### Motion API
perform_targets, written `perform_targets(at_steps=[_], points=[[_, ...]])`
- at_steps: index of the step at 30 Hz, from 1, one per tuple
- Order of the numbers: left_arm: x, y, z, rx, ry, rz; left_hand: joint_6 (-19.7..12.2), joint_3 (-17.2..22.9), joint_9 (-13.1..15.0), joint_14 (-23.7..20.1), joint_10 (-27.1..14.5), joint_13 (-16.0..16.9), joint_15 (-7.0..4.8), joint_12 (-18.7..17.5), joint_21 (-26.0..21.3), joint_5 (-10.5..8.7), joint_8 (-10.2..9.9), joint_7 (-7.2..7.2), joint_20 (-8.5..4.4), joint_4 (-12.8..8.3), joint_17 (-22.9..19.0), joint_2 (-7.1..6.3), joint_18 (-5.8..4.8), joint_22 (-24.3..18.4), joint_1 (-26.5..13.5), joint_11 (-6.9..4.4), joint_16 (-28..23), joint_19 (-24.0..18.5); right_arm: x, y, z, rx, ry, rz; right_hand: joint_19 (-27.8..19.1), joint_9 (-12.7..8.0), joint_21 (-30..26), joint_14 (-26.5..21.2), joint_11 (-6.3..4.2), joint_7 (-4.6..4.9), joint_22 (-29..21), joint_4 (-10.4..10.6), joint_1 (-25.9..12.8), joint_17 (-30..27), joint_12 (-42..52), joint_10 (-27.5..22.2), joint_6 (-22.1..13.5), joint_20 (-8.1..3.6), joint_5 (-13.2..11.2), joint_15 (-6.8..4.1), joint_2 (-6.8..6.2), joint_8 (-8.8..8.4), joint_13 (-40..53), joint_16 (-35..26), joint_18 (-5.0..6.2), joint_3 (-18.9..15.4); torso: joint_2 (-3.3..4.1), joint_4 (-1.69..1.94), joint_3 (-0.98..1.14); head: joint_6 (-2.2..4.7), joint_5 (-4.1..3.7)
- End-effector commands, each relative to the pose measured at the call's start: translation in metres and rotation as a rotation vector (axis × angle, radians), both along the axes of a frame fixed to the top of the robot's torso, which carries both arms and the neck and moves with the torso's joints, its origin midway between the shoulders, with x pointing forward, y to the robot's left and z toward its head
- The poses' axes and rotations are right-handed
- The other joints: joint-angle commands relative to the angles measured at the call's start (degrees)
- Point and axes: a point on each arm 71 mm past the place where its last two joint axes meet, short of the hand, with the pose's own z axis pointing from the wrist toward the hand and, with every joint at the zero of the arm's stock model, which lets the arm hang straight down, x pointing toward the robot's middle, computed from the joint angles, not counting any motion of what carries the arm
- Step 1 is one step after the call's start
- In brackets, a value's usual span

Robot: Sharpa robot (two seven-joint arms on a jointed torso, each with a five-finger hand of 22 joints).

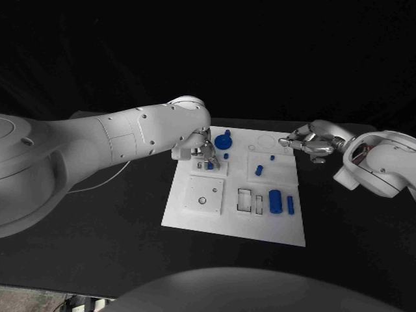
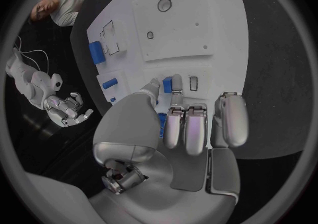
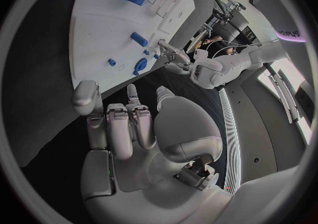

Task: Assemble the parts on the task board

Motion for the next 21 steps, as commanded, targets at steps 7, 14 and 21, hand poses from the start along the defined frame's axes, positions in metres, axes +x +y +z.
perform_targets(at_steps=[7, 14, 21], points=[[-0.003, 0.014, -0.005, 0.096, -0.005, 0.046, -3.1, -5.4, 2.3, 5.9, 6.1, 15.1, 0.36, -0.3, 0.2, -0.61, 2.1, 1.21, 0.28, 4.5, 15.1, -2.11, 0.57, 6.7, -5.7, 0.49, 0.1, 0.6, -0.001, 0.0, -0.001, 0.0, 0.01, 0.013, -0.5, -0.1, -0.4, 6.1, 0.28, -0.01, 6.5, 0.0, 0.1, 15.1, 0.2, 6.2, -0.1, -0.12, -0.2, 0.28, 0.11, -0.39, 15.1, 0.2, 0.7, -0.5, 0.03, 0.02, -0.01, 0.0, -0.17], [-0.004, 0.017, -0.001, 0.077, -0.024, 0.055, -4.2, -9.5, 5.3, 5.9, 6.1, 15.1, 0.22, -0.3, 0.8, -0.63, 4.9, 1.01, 0.16, 5.2, 15.1, -3.13, 0.38, 7.4, -8.6, 0.34, 0.1, 1.3, -0.001, -0.001, -0.001, -0.001, 0.012, 0.012, -0.5, -0.1, -0.4, 6.1, 0.27, -0.02, 6.4, 0.0, -0.1, 15.1, 0.2, 6.2, -0.1, -0.12, -0.2, 0.28, 0.14, -0.44, 15.1, 0.2, 0.71, -0.6, -0.04, 0.0, 0.01, 0.0, -0.05], [-0.002, 0.025, 0.013, 0.07, -0.05, 0.063, -3.9, -13.5, 10.0, 5.9, 6.1, 15.1, -0.39, -0.3, 1.0, -0.6, 9.7, 0.12, -0.38, 5.3, 15.1, -2.77, 0.29, 7.9, -10.1, -0.42, 0.1, 1.8, -0.001, -0.002, -0.001, -0.001, 0.012, 0.01, -0.5, -0.1, -0.5, 6.1, 0.27, -0.02, 6.4, 0.0, -0.2, 15.1, 0.2, 6.2, -0.1, -0.12, -0.2, 0.28, 0.16, -0.47, 15.1, 0.2, 0.71, -0.7, 0.0, 0.02, 0.03, 0.0, -0.21]])
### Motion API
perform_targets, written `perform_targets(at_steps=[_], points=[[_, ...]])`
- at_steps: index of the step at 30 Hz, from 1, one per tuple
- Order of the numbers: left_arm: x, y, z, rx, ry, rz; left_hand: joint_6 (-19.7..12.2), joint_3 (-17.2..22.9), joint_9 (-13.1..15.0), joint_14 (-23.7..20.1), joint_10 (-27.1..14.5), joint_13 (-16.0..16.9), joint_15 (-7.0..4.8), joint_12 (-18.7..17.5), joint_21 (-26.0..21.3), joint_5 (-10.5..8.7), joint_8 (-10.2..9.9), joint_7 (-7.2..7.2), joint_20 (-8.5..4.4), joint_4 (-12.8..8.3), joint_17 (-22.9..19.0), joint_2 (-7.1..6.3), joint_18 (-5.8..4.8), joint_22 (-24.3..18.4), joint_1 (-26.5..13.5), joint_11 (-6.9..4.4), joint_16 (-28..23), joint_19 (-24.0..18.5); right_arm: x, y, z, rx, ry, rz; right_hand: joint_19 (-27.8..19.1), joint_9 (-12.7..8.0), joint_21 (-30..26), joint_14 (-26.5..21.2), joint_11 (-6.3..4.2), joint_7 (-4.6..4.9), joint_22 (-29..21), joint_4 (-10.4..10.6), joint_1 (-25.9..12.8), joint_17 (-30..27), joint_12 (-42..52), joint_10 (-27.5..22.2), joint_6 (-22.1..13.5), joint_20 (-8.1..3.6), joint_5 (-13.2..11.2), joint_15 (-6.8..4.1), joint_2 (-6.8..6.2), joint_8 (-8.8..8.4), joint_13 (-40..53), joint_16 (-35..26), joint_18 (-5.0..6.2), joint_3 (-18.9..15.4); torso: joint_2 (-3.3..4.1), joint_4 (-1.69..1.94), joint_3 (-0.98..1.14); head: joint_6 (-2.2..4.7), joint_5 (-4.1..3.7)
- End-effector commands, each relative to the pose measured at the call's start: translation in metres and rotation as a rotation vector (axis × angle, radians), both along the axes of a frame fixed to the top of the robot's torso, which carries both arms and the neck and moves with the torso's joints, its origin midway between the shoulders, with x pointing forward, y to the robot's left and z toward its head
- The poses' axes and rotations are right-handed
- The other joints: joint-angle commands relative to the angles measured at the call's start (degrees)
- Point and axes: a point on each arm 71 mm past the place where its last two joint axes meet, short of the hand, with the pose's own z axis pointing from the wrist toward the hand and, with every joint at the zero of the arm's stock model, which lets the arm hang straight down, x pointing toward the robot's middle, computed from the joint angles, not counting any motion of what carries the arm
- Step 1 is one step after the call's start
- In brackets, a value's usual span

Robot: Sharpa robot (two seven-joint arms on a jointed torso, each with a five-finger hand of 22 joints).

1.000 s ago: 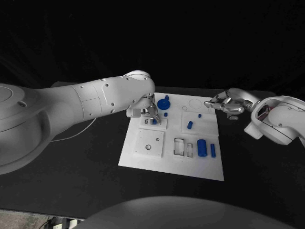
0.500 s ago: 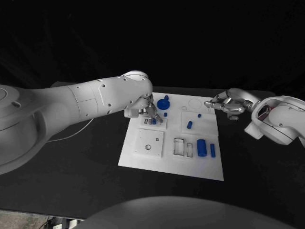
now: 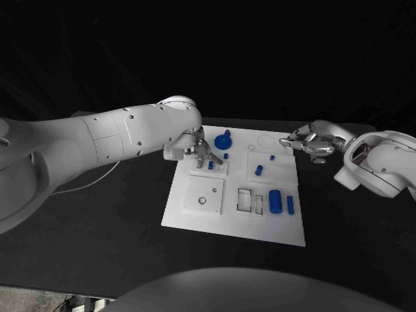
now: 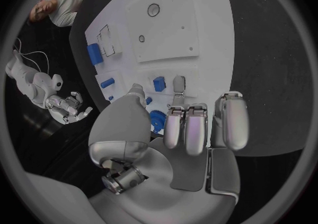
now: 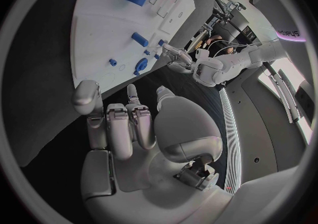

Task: Assemble the parts on the task board

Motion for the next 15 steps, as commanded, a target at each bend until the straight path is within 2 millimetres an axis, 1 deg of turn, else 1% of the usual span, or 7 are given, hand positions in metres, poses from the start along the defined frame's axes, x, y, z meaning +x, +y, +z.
perform_targets(at_steps=[1, 4, 7, 11, 12, 13, 15], points=[[0.002, 0.008, 0.012, 0.07, -0.031, 0.054, 0.0, -0.8, 1.1, 5.9, 6.1, 15.1, -0.44, -0.3, 0.4, -0.2, 1.1, -0.48, -0.07, 0.0, 15.1, 0.41, 0.28, 7.9, -0.4, -0.47, 0.1, 0.5, -0.001, 0.0, -0.001, -0.001, 0.009, 0.012, -0.3, -0.1, -0.3, 6.1, 0.27, -0.02, 6.5, 0.0, -0.3, 15.1, 0.2, 6.2, -0.1, 0.08, -0.2, 0.28, 0.17, -0.26, 15.1, 0.2, 0.72, -0.4, 0.04, 0.02, 0.0, 0.0, -0.17], [0.003, 0.011, 0.025, 0.061, -0.054, 0.051, 0.1, -1.1, 1.8, 5.9, 6.1, 15.1, -0.58, -0.3, 0.5, -0.2, 1.9, -0.66, -0.19, 0.0, 15.1, 0.66, 0.25, 8.0, 0.0, -0.62, 0.1, 0.6, -0.001, 0.0, -0.001, 0.0, 0.008, 0.011, -0.3, -0.1, -0.3, 6.1, 0.27, -0.02, 6.4, 0.0, -0.4, 15.1, 0.2, 6.2, -0.1, 0.08, -0.3, 0.28, 0.19, -0.27, 15.1, 0.2, 0.73, -0.4, 0.02, 0.01, -0.02, 0.0, -0.23], [0.006, 0.015, 0.041, 0.048, -0.081, 0.051, 0.4, -1.0, 2.5, 5.9, 6.1, 15.1, -0.74, -0.3, 0.6, -0.2, 2.6, -0.91, -0.33, -0.1, 15.1, 1.32, 0.2, 8.2, 0.8, -0.82, 0.1, 0.8, -0.001, -0.001, -0.001, 0.001, 0.006, 0.01, -0.4, -0.1, -0.3, 6.1, 0.27, -0.02, 6.4, 0.0, -0.4, 15.1, 0.2, 6.2, -0.1, 0.08, -0.3, 0.28, 0.21, -0.29, 15.1, 0.2, 0.73, -0.5, 0.0, -0.01, 0.02, 0.0, -0.32], [0.012, 0.023, 0.065, 0.033, -0.121, 0.06, 0.5, -0.8, 2.9, 5.9, 6.1, 15.1, -0.92, -0.3, 0.8, -0.18, 3.1, -1.12, -0.51, -0.1, 15.1, 2.19, 0.13, 8.5, 1.7, -1.02, 0.1, 1.0, 0.0, -0.001, 0.0, 0.005, 0.001, 0.009, -0.3, -0.1, -0.3, 6.1, 0.26, -0.03, 6.5, 0.0, -0.6, 15.1, 0.2, 6.2, 0.0, 0.08, -0.3, 0.28, 0.22, -0.31, 15.1, 0.2, 0.72, -0.6, 0.0, 0.01, 0.04, 0.0, -0.13], [0.013, 0.025, 0.07, 0.03, -0.129, 0.064, 0.6, -0.6, 3.0, 5.9, 6.1, 15.1, -0.95, -0.3, 0.9, -0.16, 3.2, -1.15, -0.54, -0.1, 15.1, 2.45, 0.09, 8.6, 2.0, -1.05, 0.1, 1.2, 0.0, -0.001, 0.0, 0.007, -0.001, 0.009, -0.3, -0.1, -0.3, 6.1, 0.26, -0.03, 6.5, 0.0, -0.6, 15.1, 0.2, 6.2, 0.0, 0.08, -0.3, 0.28, 0.22, -0.31, 15.1, 0.2, 0.72, -0.6, -0.03, 0.02, 0.05, 0.0, -0.08], [0.015, 0.027, 0.073, 0.026, -0.137, 0.067, 0.5, -0.5, 3.0, 5.9, 6.1, 15.1, -0.97, -0.3, 1.0, -0.11, 3.2, -1.18, -0.57, -0.2, 15.1, 2.77, 0.06, 8.6, 2.3, -1.08, 0.1, 1.2, 0.0, -0.001, 0.0, 0.008, -0.003, 0.009, -0.3, -0.1, -0.3, 6.1, 0.26, -0.03, 6.5, 0.0, -0.6, 15.1, 0.2, 6.2, 0.0, 0.08, -0.3, 0.28, 0.22, -0.31, 15.1, 0.2, 0.72, -0.6, -0.07, 0.03, 0.1, 0.0, -0.06], [0.019, 0.029, 0.078, 0.019, -0.148, 0.073, 0.5, -0.2, 3.1, 5.9, 6.1, 15.1, -1.0, -0.3, 1.3, 0.01, 3.2, -1.21, -0.61, -0.2, 15.1, 3.24, -0.05, 9.0, 3.1, -1.11, 0.1, 1.6, 0.0, -0.001, 0.0, 0.011, -0.006, 0.009, -0.3, -0.1, -0.3, 6.1, 0.26, -0.03, 6.5, 0.0, -0.6, 15.1, 0.2, 6.2, 0.0, 0.08, -0.3, 0.28, 0.22, -0.31, 15.1, 0.2, 0.72, -0.6, -0.08, -0.02, 0.11, 0.0, 0.01]])
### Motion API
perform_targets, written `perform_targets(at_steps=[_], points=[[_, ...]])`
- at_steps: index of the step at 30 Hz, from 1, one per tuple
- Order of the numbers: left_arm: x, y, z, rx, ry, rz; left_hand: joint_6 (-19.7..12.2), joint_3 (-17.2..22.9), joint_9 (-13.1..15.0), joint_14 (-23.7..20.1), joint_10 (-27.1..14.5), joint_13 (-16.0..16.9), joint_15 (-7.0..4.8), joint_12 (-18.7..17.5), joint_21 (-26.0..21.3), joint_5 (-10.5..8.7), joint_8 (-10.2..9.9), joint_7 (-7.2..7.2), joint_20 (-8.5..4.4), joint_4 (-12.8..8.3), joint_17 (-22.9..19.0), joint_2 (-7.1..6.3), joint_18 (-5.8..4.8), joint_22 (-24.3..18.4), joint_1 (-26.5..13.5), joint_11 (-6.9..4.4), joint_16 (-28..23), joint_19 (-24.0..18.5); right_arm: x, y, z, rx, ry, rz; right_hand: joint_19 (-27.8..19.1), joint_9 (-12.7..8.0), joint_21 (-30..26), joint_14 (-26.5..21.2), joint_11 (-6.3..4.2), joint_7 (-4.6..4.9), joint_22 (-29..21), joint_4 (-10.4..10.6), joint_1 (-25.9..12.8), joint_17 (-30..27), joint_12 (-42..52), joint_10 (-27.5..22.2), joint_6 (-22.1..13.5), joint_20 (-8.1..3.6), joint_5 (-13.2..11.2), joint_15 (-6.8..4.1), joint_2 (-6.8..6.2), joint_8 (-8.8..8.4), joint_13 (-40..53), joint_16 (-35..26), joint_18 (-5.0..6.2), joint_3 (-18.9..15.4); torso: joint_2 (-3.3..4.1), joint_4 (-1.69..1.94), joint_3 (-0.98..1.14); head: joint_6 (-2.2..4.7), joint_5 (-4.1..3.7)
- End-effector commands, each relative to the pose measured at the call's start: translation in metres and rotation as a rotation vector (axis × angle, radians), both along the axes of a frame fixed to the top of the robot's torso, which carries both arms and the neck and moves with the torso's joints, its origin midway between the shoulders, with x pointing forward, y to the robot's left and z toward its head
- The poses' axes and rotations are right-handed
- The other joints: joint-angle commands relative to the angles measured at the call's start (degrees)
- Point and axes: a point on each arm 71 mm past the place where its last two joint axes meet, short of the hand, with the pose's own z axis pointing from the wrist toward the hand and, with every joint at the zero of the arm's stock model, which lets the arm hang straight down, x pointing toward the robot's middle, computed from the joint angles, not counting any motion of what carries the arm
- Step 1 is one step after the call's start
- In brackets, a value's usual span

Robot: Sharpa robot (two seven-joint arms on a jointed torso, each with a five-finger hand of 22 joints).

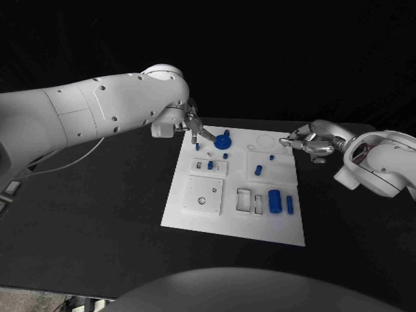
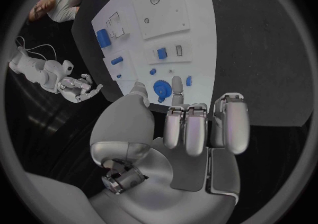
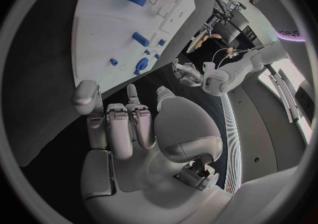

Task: Assemble the parts on the task board

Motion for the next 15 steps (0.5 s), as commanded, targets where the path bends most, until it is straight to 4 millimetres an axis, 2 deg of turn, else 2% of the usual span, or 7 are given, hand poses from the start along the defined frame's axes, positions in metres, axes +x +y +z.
perform_targets(at_steps=[1, 3, 5, 7, 10, 12, 15], points=[[0.004, 0.007, 0.004, 0.038, -0.01, 0.059, 0.0, 0.5, 0.1, 6.1, 6.0, 15.1, -0.38, -0.3, 0.7, 0.16, 0.1, -0.42, -0.11, 0.0, 15.1, 0.56, -0.12, 9.2, 1.1, -0.35, 0.1, 0.8, 0.0, 0.001, 0.0, 0.011, -0.007, 0.013, -0.3, -0.1, -0.2, 6.1, 0.26, -0.03, 6.4, 0.0, -0.4, 15.1, 0.2, 6.2, 0.0, 0.08, -0.3, 0.28, -0.01, -0.31, 15.1, 0.2, 0.7, -0.3, -0.01, -0.07, 0.04, 0.0, 0.23], [0.009, 0.008, 0.005, 0.032, -0.013, 0.06, 0.2, 0.8, 0.0, 6.1, 6.0, 15.1, -0.41, -0.3, 1.5, 1.08, 0.1, -0.48, -0.16, -0.1, 15.1, 1.11, -0.38, 10.0, 2.5, -0.4, 0.1, 1.6, 0.0, 0.002, 0.001, 0.013, -0.008, 0.015, -0.3, -0.1, -0.2, 6.1, 0.26, -0.03, 6.5, 0.0, -0.4, 15.1, 0.2, 6.2, 0.0, 0.08, -0.3, 0.28, -0.01, -0.31, 15.1, 0.2, 0.7, -0.3, 0.05, -0.07, -0.06, 0.0, 0.3], [0.013, 0.008, 0.003, 0.035, -0.01, 0.06, 0.6, 0.7, 0.0, 6.1, 6.0, 15.1, -0.48, -0.3, 2.1, 3.06, 0.0, -0.61, -0.21, -0.2, 15.1, 1.22, -0.54, 10.5, 3.9, -0.48, 0.1, 2.1, 0.0, 0.002, 0.001, 0.015, -0.009, 0.017, -0.3, -0.1, -0.2, 6.1, 0.26, -0.03, 6.5, 0.0, -0.4, 15.1, 0.2, 6.2, 0.0, 0.08, -0.3, 0.28, -0.01, -0.31, 15.1, 0.2, 0.7, -0.3, 0.12, -0.06, -0.14, 0.0, 0.29], [0.017, 0.008, -0.002, 0.048, -0.01, 0.057, 0.9, 0.7, -0.1, 6.1, 6.0, 15.1, -0.51, -0.3, 2.1, 3.9, -0.1, -0.68, -0.24, -0.3, 15.1, 1.28, -0.56, 10.6, 4.9, -0.52, 0.1, 2.1, 0.0, 0.003, 0.001, 0.016, -0.009, 0.019, -0.3, -0.1, -0.2, 6.1, 0.26, -0.03, 6.5, 0.0, -0.4, 15.1, 0.2, 6.2, 0.0, 0.08, -0.3, 0.28, -0.01, -0.31, 15.1, 0.2, 0.7, -0.3, 0.1, -0.09, -0.12, 0.0, 0.1], [0.023, 0.008, -0.011, 0.077, -0.021, 0.051, 0.9, 1.0, -0.2, 6.1, 6.0, 15.1, -0.5, -0.3, 2.1, 3.49, -0.5, -0.67, -0.27, -0.3, 15.1, 1.34, -0.55, 10.6, 6.2, -0.54, 0.1, 2.1, -0.001, 0.003, 0.001, 0.018, -0.009, 0.021, -0.3, -0.1, -0.2, 6.1, 0.26, -0.03, 6.5, 0.0, -0.4, 15.1, 0.2, 6.2, 0.0, 0.08, -0.3, 0.28, -0.01, -0.31, 15.1, 0.2, 0.7, -0.3, 0.13, -0.06, -0.07, 0.0, 0.05], [0.027, 0.008, -0.017, 0.086, -0.035, 0.058, 0.9, 1.3, -0.3, 6.1, 6.0, 15.1, -0.51, -0.3, 2.2, 3.4, -0.6, -0.68, -0.26, -0.4, 15.1, 1.41, -0.58, 10.7, 6.7, -0.54, 0.1, 2.2, -0.001, 0.004, 0.001, 0.018, -0.008, 0.022, -0.3, -0.1, -0.2, 6.1, 0.26, -0.03, 6.5, 0.0, -0.4, 15.1, 0.2, 6.2, 0.0, 0.08, -0.3, 0.28, -0.01, -0.31, 15.1, 0.2, 0.7, -0.3, 0.24, -0.1, -0.11, 0.0, 0.07], [0.034, 0.01, -0.023, 0.085, -0.059, 0.079, 1.1, 1.6, -0.4, 6.1, 6.0, 15.1, -0.54, -0.3, 2.3, 4.18, -0.8, -0.71, -0.29, -0.3, 15.1, 1.35, -0.62, 10.9, 7.2, -0.56, 0.1, 2.3, -0.001, 0.004, 0.001, 0.018, -0.007, 0.023, -0.3, -0.1, -0.2, 6.1, 0.26, -0.03, 6.5, 0.0, -0.4, 15.1, 0.2, 6.2, 0.0, 0.08, -0.3, 0.28, -0.01, -0.31, 15.1, 0.2, 0.7, -0.3, 0.27, -0.11, -0.15, 0.0, 0.04]])
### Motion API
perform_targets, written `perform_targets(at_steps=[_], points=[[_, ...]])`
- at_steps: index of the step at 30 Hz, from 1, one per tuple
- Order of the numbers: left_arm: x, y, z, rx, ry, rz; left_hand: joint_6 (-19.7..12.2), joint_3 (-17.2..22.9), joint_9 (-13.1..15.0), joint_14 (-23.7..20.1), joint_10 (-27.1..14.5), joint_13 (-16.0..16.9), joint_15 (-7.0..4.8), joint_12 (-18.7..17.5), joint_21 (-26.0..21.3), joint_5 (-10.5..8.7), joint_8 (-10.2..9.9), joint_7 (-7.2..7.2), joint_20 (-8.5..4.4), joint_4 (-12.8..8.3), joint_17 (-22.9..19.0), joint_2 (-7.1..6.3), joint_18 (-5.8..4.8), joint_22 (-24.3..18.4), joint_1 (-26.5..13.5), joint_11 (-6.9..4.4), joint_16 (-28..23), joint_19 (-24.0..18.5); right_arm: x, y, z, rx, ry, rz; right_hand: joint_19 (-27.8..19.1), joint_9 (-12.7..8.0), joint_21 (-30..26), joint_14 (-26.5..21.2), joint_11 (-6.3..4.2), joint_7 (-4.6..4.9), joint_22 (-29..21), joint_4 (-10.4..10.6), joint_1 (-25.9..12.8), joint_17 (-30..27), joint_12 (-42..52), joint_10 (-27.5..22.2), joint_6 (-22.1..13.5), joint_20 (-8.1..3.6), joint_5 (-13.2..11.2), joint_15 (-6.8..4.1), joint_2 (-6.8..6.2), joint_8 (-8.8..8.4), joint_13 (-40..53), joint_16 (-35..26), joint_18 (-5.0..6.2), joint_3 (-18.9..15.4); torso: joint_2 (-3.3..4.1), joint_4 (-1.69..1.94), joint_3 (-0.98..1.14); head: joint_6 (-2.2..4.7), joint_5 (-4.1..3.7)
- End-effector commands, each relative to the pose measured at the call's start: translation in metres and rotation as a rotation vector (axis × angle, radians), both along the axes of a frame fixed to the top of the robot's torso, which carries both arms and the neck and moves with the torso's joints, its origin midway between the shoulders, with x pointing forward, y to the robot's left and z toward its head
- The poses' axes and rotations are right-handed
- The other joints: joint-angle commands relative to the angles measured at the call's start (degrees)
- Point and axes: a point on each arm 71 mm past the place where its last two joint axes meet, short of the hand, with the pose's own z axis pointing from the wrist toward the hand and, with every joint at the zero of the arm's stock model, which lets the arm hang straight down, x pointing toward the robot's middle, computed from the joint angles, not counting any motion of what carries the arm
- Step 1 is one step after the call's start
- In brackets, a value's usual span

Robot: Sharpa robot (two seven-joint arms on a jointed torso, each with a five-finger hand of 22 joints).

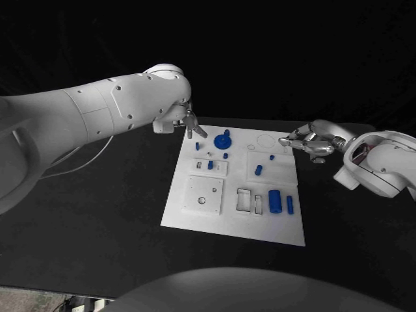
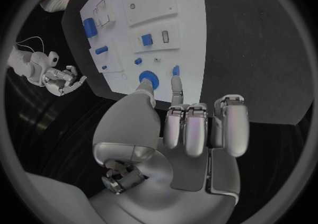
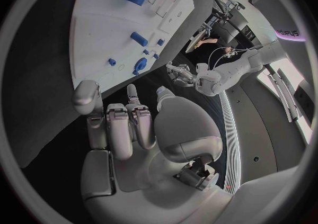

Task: Assemble the parts on the task board

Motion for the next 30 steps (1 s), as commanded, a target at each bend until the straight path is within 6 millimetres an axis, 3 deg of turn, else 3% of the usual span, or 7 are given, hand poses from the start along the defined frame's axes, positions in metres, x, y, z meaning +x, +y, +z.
perform_targets(at_steps=[1, 6, 15, 30], points=[[0.009, 0.002, -0.002, 0.028, -0.051, -0.011, 0.6, 0.5, -0.1, 5.9, 6.1, 15.1, -0.34, -0.3, 0.3, 1.02, -0.5, -0.12, -0.1, 0.1, 15.1, 0.09, -0.62, 10.9, 0.8, -0.51, 0.1, 2.1, -0.001, 0.002, 0.0, 0.007, -0.001, 0.015, -0.3, -0.1, -0.2, 6.1, 0.26, -0.03, 6.5, 0.0, -0.4, 15.1, 0.2, 6.2, 0.0, 0.08, -0.3, 0.28, -0.01, -0.32, 15.1, 0.2, 0.7, -0.3, 0.07, 0.0, 0.0, 0.0, -0.05], [0.014, 0.001, -0.005, 0.034, -0.057, 0.0, 0.7, 0.7, -0.2, 5.9, 6.1, 15.1, -0.35, -0.3, 0.2, 1.8, -0.6, -0.14, -0.1, 0.1, 15.1, 0.12, -0.59, 10.8, 1.1, -0.52, 0.1, 2.1, -0.001, 0.003, 0.0, 0.007, 0.002, 0.017, -0.2, -0.1, -0.2, 6.1, 0.26, -0.04, 6.5, 0.0, -0.5, 15.1, 0.2, 6.2, 0.0, 0.08, -0.3, 0.27, -0.01, -0.33, 15.1, 0.2, 0.69, -0.4, 0.13, -0.07, -0.01, 0.0, 0.23], [0.016, -0.004, -0.019, 0.027, -0.034, 0.001, 0.2, 1.2, -0.6, 5.9, 6.1, 15.1, -0.21, -0.3, -0.3, 3.88, -1.7, 0.09, -0.02, -0.1, 15.1, 0.34, -0.44, 10.5, 2.3, -0.35, 0.1, 1.6, -0.001, 0.006, 0.0, 0.008, 0.004, 0.024, -0.2, -0.1, -0.2, 6.1, 0.25, -0.04, 6.5, 0.0, -0.6, 15.1, 0.2, 6.2, 0.0, 0.07, -0.2, 0.27, 0.0, -0.34, 15.1, 0.2, 0.7, -0.4, 0.0, -0.01, -0.06, 0.0, 0.06], [0.015, -0.011, -0.034, -0.012, -0.011, 0.001, -0.2, 1.6, -1.2, 5.9, 6.1, 15.1, 0.0, -0.3, -0.7, 4.94, -2.8, 0.36, 0.15, -0.4, 15.1, 0.56, -0.34, 10.3, 3.3, -0.11, 0.1, 1.3, -0.002, 0.006, -0.001, 0.007, 0.009, 0.025, -0.2, -0.1, -0.2, 6.1, 0.25, -0.04, 6.5, 0.0, -0.6, 15.1, 0.2, 6.2, 0.0, 0.07, -0.2, 0.27, 0.01, -0.35, 15.1, 0.2, 0.7, -0.4, 0.03, 0.02, -0.07, 0.0, -0.11]])
